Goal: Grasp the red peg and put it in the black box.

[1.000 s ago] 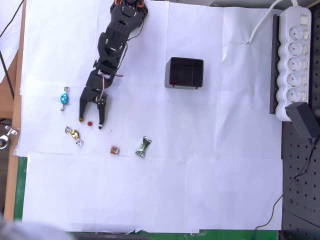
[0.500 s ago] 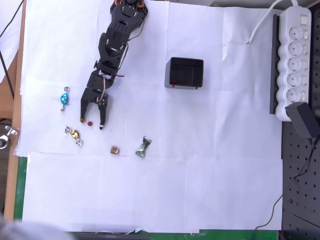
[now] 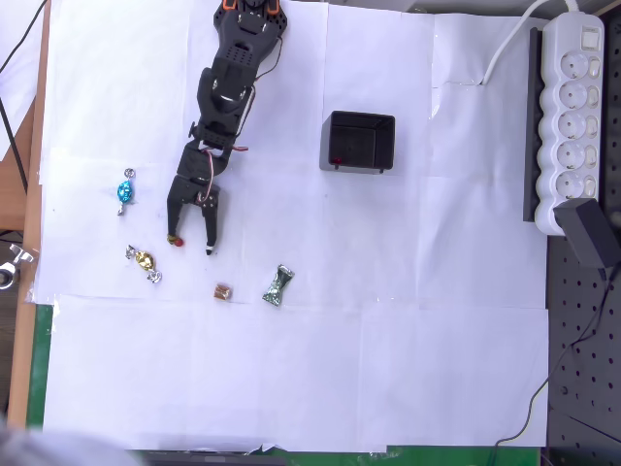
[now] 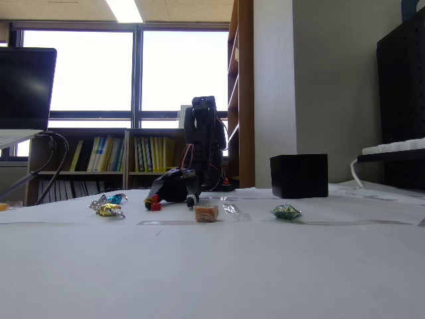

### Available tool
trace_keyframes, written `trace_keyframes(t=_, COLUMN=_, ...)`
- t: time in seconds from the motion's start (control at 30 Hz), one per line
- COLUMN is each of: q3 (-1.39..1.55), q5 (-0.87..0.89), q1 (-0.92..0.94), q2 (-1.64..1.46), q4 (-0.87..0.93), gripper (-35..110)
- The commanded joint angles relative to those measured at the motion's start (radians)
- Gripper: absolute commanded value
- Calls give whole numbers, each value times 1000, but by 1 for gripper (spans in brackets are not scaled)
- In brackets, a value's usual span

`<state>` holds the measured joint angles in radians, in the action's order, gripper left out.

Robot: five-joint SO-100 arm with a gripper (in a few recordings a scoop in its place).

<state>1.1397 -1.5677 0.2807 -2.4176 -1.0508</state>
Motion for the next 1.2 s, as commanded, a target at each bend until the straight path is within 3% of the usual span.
trace_keyframes(t=0.0, q3=37, q5=-20, q1=-14, q2=-3, q4=-8, gripper=28)
trace_keyframes(t=0.67, q3=46, q5=-52, q1=-2, q2=2, q4=34, gripper=26)
trace_keyframes(t=1.17, q3=38, q5=-29, q1=5, q2=-5, q4=37, gripper=0)
